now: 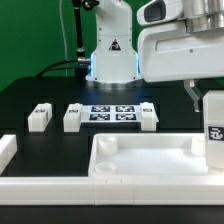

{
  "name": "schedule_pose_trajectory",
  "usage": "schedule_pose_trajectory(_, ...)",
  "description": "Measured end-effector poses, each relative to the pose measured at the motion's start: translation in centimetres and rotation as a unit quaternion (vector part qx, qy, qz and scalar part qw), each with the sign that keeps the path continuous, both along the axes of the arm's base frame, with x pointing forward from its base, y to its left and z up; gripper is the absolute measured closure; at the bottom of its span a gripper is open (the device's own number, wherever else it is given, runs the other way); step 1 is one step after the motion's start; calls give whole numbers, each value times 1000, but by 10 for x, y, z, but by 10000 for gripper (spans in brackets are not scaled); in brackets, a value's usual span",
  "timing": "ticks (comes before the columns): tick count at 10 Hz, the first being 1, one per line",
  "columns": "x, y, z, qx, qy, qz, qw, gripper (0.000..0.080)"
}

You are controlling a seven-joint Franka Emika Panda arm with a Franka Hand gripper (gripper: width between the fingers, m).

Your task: Assemble desk

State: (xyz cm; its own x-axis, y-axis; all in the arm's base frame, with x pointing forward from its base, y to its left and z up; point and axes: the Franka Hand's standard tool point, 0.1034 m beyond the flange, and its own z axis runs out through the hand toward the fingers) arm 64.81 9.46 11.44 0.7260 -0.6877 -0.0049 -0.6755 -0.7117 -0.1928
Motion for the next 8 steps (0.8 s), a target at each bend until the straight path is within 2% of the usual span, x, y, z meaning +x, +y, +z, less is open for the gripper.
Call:
schedule_pose_trajectory(2, -1, 3, -1, 26, 18, -117, 993, 504)
schedule_pose_trajectory(4, -2, 6, -1, 36, 26, -200, 979, 499)
schedule_pose_trajectory(7, -5, 7, -2, 38, 21, -199, 979, 490)
schedule_pose_trajectory(8, -5, 8, -2, 29, 15, -153, 988, 321)
